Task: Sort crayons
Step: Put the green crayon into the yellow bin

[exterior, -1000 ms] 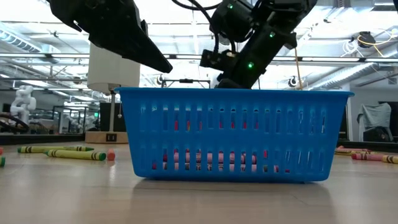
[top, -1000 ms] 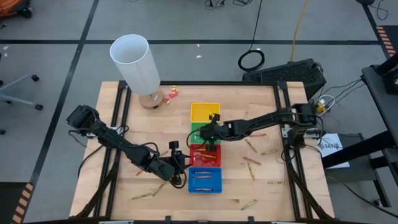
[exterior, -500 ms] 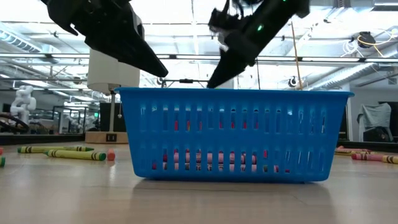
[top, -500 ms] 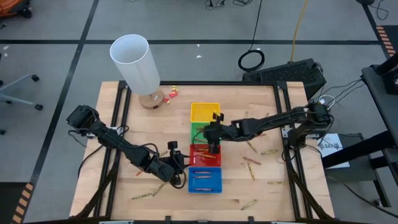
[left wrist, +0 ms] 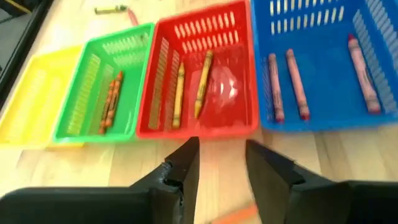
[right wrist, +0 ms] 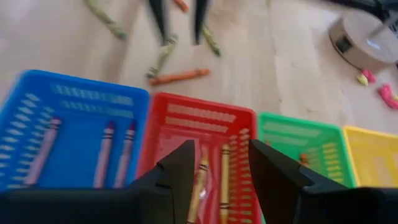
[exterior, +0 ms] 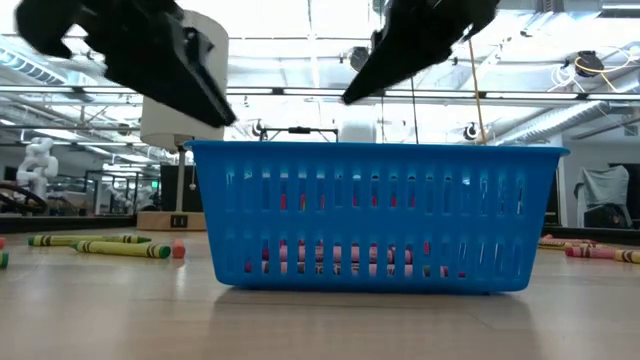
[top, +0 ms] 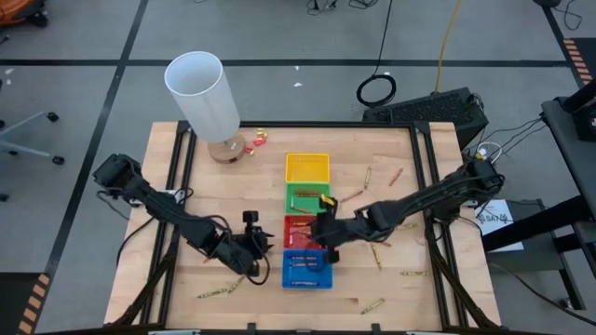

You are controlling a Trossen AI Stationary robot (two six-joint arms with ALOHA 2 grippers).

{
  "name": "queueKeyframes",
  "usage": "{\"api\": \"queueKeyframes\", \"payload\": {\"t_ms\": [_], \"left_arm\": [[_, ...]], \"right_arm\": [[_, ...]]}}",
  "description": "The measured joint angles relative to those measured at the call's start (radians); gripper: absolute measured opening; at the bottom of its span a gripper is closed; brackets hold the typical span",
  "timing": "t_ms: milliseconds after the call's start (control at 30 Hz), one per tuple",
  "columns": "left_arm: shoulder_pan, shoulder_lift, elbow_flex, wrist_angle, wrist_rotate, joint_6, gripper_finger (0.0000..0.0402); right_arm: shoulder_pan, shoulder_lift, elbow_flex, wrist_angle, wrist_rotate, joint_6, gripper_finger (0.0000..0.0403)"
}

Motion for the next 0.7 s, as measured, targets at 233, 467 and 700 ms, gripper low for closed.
{"api": "queueKeyframes", "payload": {"t_ms": [233,467,700], "left_arm": [[-0.014,-0.064,0.001,-0.198,0.011,-0.185,0.0096],[-0.011,-0.065,-0.089,-0.261,0.01,-0.433,0.0095],[-0.011,-0.065,-0.143,-0.285,0.034,-0.59,0.0099]], "right_arm": [[0.038,-0.012,0.0,-0.005,0.002,-0.02,0.0134],[0.049,-0.005,0.0,-0.001,0.013,0.001,0.0134],[0.09,-0.011,0.0,-0.092,0.115,0.007,0.0134]]}}
